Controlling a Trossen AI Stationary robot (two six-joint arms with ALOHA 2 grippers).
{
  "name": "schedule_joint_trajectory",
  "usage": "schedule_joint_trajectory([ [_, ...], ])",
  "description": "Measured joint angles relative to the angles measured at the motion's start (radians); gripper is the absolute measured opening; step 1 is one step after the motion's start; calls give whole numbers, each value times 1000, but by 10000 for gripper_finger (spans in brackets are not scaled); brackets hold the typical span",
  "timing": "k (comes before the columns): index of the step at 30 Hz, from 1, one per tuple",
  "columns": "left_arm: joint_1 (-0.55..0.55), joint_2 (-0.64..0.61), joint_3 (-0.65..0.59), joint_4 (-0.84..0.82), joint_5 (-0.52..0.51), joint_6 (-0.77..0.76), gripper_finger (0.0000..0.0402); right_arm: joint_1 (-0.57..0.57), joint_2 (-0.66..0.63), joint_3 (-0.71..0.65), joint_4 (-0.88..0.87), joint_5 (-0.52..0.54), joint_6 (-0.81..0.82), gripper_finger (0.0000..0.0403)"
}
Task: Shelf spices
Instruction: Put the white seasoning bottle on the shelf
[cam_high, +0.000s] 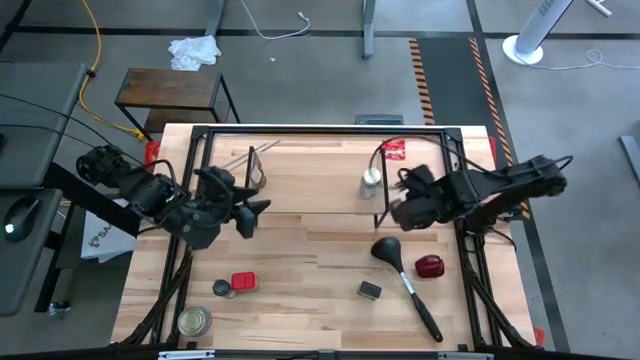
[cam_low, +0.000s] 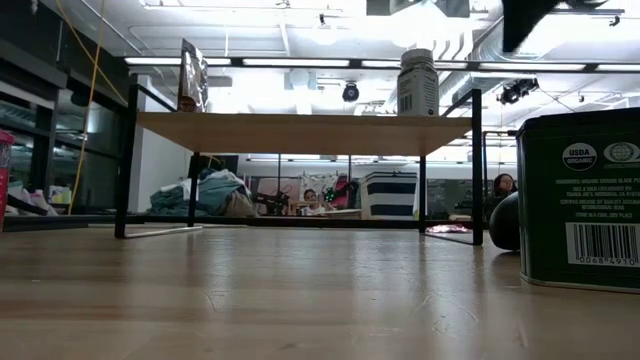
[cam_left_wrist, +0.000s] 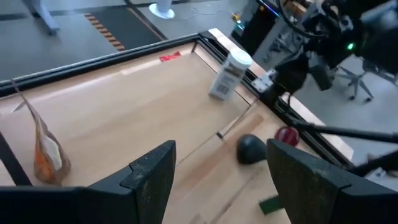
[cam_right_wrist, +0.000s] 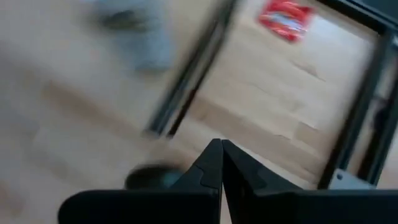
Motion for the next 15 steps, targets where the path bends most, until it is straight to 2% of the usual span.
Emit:
schedule_joint_trajectory([
  [3,34,-1,0,23,22,-22,246,-29,-49,-101,46,90,166,0],
  [5,52,-3,0,53,24,-21,246,-56,-81,-146,142,146,213,0],
  [8,71,-4,0,80,25,0,246,-113,-119,-196,300,165,147,0],
  [15,90,-3,0,87,27,11,246,-212,-94,-258,536,77,-22,0],
])
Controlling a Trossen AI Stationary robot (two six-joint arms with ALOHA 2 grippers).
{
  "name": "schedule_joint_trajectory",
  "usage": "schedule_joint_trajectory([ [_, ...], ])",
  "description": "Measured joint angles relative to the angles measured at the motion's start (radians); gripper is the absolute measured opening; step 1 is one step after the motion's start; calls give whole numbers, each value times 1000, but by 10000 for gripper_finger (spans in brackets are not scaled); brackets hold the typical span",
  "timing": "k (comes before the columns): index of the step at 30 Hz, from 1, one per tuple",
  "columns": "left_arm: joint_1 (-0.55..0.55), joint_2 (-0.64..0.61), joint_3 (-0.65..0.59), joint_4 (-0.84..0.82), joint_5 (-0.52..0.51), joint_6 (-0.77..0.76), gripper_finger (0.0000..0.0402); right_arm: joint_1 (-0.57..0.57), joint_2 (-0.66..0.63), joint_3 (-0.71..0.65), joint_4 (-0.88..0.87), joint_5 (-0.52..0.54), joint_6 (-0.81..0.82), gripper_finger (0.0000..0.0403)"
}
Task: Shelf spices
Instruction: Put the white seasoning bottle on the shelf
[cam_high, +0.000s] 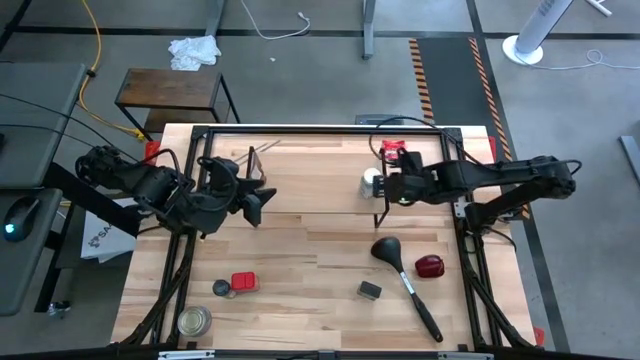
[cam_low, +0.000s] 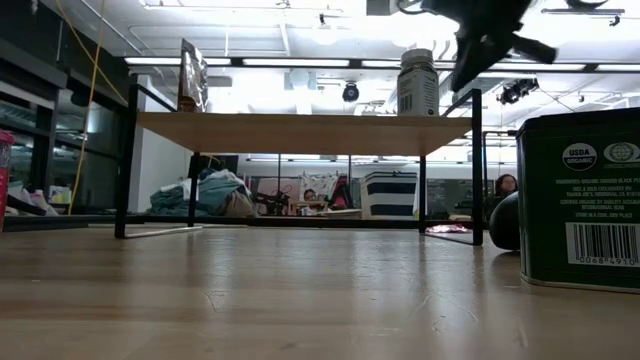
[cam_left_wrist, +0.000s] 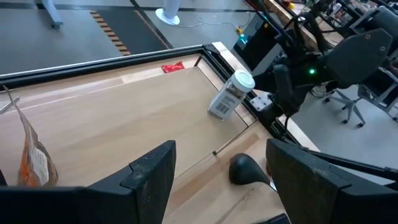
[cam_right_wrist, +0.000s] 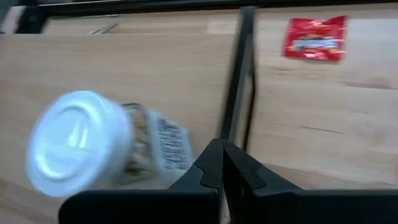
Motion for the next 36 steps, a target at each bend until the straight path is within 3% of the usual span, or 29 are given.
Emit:
schedule_joint_trajectory([
  [8,-2,0,0,-9,31,18,246,-10,104,-1,153,-50,-48,0],
  [13,-2,0,0,-20,39,19,246,-9,183,-1,352,-86,-84,0],
  [21,-3,-1,0,-65,82,17,246,-12,281,29,502,-42,-178,0],
  [25,-3,-1,0,-66,75,18,246,-22,307,31,630,-76,-194,0],
  [32,-3,-1,0,-89,62,18,246,-32,330,29,758,-124,-199,0],
  [36,-3,-1,0,-91,64,38,246,-36,310,29,701,-132,-221,0],
])
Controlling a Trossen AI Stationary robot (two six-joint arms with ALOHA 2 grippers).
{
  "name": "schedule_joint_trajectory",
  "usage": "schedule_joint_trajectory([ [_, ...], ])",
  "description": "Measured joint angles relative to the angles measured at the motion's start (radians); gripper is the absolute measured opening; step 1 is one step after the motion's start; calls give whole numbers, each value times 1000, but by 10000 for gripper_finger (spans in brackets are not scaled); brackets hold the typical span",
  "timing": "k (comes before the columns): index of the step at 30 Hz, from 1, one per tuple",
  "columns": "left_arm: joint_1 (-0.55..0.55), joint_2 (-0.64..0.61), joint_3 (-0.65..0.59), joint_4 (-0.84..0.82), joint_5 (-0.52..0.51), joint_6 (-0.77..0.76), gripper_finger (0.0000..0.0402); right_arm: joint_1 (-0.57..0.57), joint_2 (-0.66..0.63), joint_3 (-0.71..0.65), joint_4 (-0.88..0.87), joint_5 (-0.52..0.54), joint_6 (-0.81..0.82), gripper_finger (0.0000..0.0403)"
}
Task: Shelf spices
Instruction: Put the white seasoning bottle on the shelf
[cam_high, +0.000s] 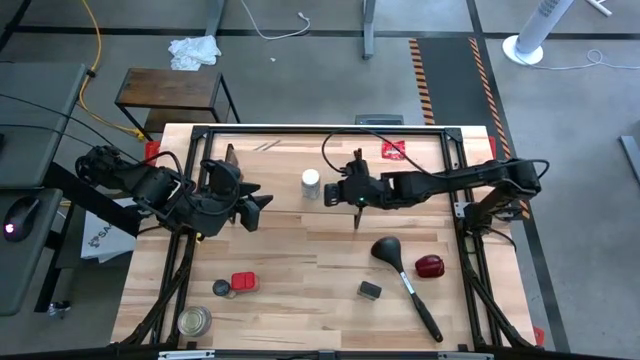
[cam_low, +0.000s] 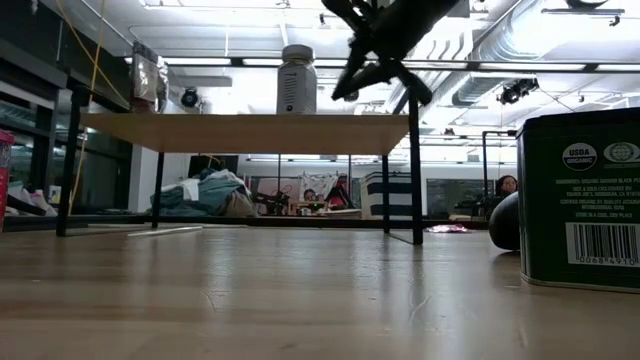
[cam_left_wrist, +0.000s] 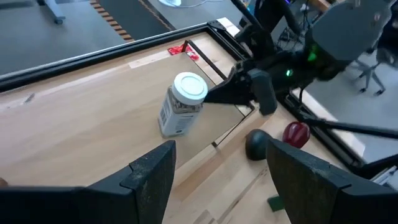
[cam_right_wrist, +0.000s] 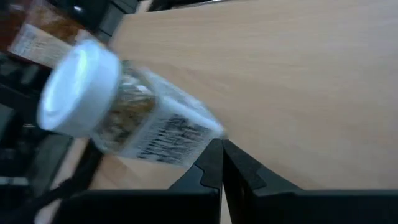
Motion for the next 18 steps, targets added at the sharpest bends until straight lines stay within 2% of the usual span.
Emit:
schedule_joint_trajectory([
  [7,24,9,0,21,24,18,246,0,-125,0,-190,11,-66,0],
  [10,77,58,0,108,163,106,241,1,-200,0,-243,33,-92,0],
  [12,102,106,0,235,242,200,232,1,-250,0,-293,56,-96,0],
  [15,153,172,4,419,283,339,190,9,-333,0,-359,97,-94,0],
  [18,241,245,42,477,335,387,102,28,-412,0,-422,135,-78,0],
])
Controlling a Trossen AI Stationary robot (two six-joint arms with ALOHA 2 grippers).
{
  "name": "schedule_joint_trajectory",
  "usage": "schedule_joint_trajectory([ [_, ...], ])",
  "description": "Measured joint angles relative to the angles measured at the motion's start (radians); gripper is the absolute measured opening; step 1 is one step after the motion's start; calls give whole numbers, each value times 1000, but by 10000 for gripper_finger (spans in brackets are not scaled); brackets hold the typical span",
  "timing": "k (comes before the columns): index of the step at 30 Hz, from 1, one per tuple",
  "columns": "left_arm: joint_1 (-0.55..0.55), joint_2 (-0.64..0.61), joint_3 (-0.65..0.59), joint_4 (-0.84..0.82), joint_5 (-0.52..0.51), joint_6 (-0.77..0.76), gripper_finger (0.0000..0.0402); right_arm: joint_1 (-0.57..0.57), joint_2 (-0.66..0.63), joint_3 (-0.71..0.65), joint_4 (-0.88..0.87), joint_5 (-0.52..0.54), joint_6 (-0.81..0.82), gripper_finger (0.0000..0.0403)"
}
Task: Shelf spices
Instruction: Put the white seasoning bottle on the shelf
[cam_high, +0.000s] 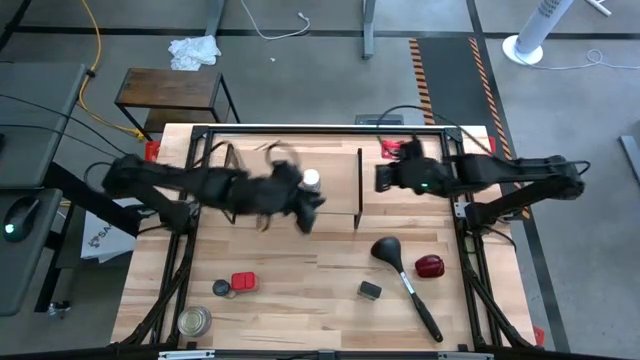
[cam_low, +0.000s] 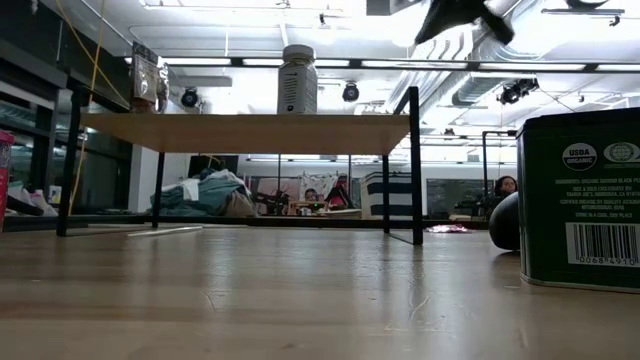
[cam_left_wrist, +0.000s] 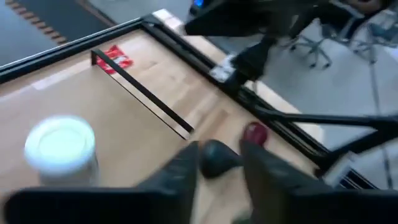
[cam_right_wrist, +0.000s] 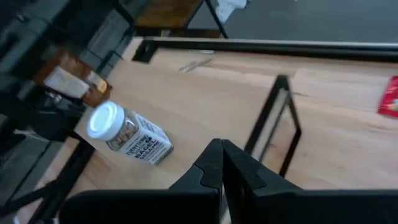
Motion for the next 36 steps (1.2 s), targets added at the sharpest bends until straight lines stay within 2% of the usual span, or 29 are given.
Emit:
schedule_joint_trajectory([
  [2,60,52,33,2,97,31,34,17,-48,0,-51,20,18,0],
  [3,86,79,55,4,151,51,18,26,-72,0,-67,33,28,0],
  [5,127,132,106,-6,237,113,13,42,-112,0,-107,59,49,0],
  [8,169,223,206,-66,296,240,2,66,-150,0,-146,80,82,0],
  [15,200,435,542,-425,273,559,1,103,-161,0,-159,90,103,0],
  [18,200,497,621,-548,246,679,1,112,-154,0,-159,95,106,0],
  [24,204,563,643,-632,151,885,0,119,-147,0,-161,102,125,0],
  [32,242,583,627,-606,121,919,0,119,-147,0,-159,102,132,0],
  [36,260,586,625,-690,136,919,0,119,-147,0,-158,102,133,0],
])
